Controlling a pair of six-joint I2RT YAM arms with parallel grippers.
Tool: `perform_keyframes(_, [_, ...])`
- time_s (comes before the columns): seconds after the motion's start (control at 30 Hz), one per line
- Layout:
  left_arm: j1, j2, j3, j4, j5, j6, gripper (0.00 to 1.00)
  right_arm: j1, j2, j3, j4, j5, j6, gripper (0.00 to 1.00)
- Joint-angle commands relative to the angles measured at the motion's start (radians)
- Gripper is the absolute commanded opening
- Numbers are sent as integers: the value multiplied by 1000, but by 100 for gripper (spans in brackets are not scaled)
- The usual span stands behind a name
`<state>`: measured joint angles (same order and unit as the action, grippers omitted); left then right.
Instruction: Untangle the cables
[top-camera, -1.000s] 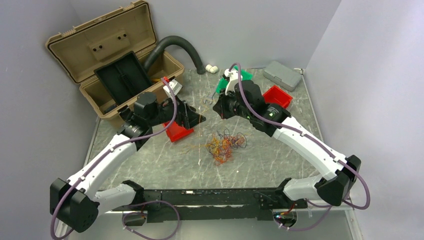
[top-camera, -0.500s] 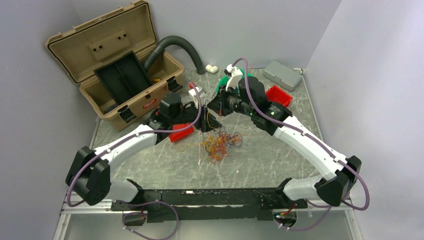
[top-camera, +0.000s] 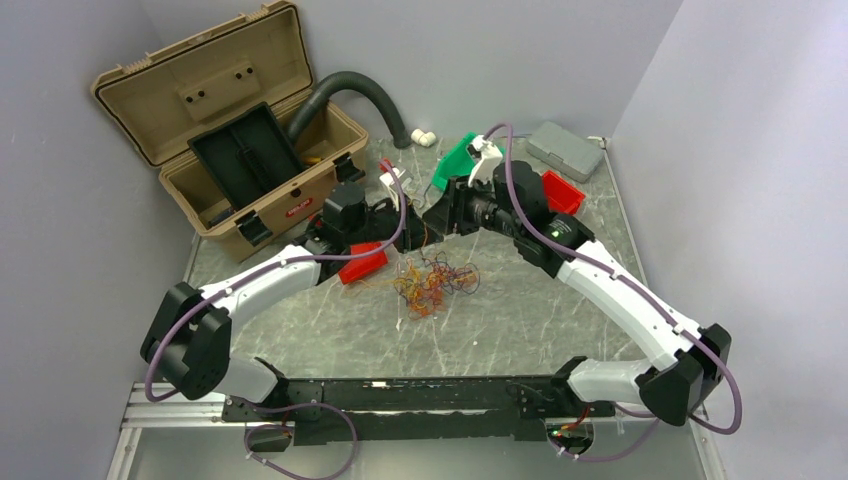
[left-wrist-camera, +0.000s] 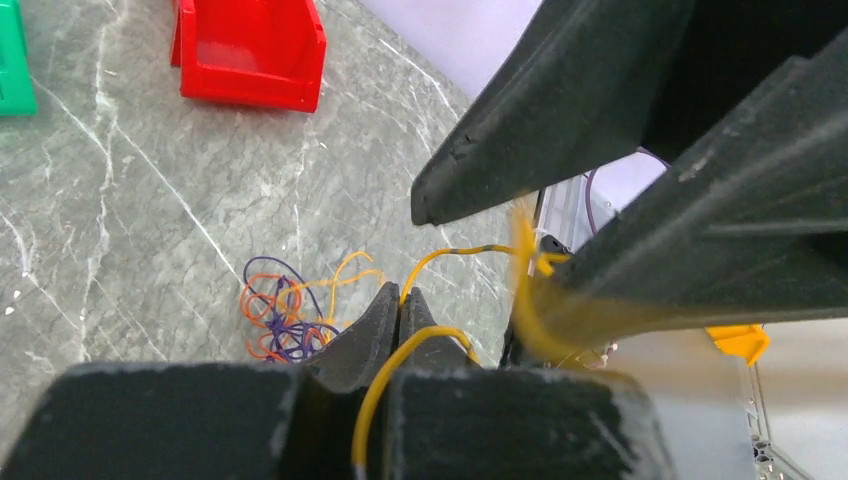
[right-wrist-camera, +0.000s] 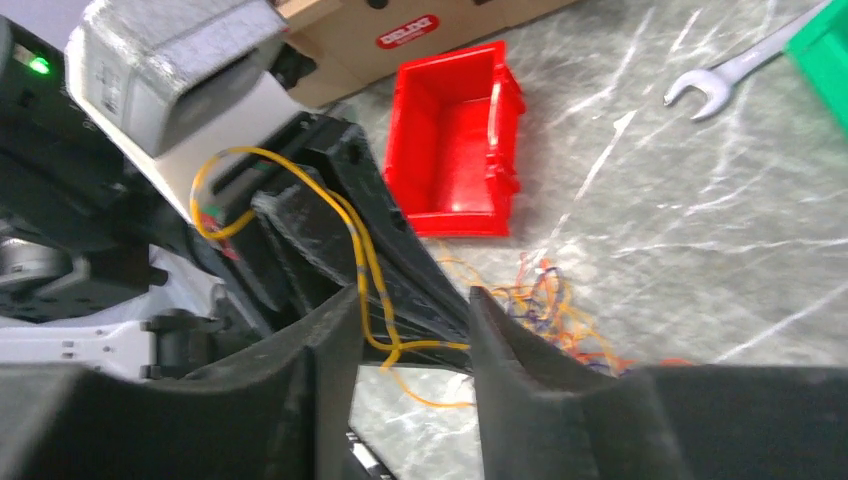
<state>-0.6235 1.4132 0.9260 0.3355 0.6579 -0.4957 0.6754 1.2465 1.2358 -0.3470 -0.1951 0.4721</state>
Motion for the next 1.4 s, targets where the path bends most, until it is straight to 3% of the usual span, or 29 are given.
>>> perform_keyframes(0.0, [-1,-10,32,60,14,-9,0,-31,-73,-42,12,27,-11,60])
perform_keyframes(0.13, [1,-13,39,33,1,1,0,-69,-165,-121,-28,106,-39,81])
perform_keyframes(0.27, [6,-8,51,23,4,-5,0,-100,-260,-242,-54,177,-66,90])
perform_keyframes(0.4, [5,-10,66,23,21,-19,0,-102,-330,-397,-27,190,-60,92])
perform_keyframes(0.6, [6,-24,82,6,18,-27,0,-99,-376,-605,148,115,2,92])
perform_keyframes(0.83, [5,-25,86,6,14,-57,0,-5,-306,-749,459,58,-5,93])
perform_keyframes(1.03, [4,-30,84,24,19,-79,0,64,-135,-736,642,171,-8,93])
perform_keyframes(1.13, [6,-44,101,-14,8,-60,0,76,-45,-729,710,256,33,83])
perform_keyframes(1.2, [12,-60,115,-41,4,-51,0,76,11,-732,739,287,67,62])
perform_keyframes(1.27, [28,-85,128,-72,-6,-44,0,75,25,-745,729,327,106,26])
perform_keyframes(1.3, [44,-104,135,-100,-20,-38,0,76,17,-754,709,355,128,18])
perform_keyframes(1.37, [94,-156,152,-211,-74,-3,0,75,-28,-780,649,443,162,14])
